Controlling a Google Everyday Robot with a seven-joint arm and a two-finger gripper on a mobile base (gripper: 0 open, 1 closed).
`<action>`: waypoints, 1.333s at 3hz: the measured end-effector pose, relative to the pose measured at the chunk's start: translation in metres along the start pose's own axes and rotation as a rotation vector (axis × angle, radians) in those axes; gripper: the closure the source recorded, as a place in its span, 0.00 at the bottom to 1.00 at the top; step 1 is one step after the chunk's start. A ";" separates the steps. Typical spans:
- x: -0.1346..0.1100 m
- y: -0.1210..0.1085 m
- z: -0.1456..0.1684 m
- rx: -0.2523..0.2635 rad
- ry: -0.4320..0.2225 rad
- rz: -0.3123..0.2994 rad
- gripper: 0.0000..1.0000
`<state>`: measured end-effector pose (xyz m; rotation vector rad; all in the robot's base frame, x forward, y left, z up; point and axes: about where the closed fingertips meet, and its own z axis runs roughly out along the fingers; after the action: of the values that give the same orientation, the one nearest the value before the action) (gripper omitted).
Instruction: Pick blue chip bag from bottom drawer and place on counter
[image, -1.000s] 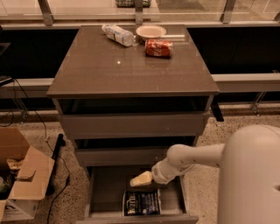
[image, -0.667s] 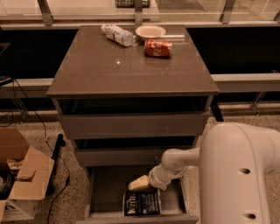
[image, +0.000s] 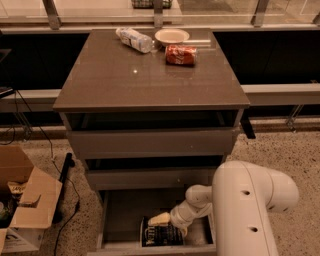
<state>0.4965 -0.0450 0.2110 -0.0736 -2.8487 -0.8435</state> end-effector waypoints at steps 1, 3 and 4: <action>-0.004 -0.023 0.027 -0.027 0.035 0.069 0.00; -0.010 -0.054 0.060 -0.003 0.100 0.104 0.02; -0.010 -0.053 0.059 -0.003 0.100 0.104 0.26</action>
Offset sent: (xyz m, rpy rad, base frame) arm 0.0084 -0.0208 -0.1055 0.0303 0.1508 -0.0776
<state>0.4925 -0.0576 0.1325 -0.1737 -2.7244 -0.8066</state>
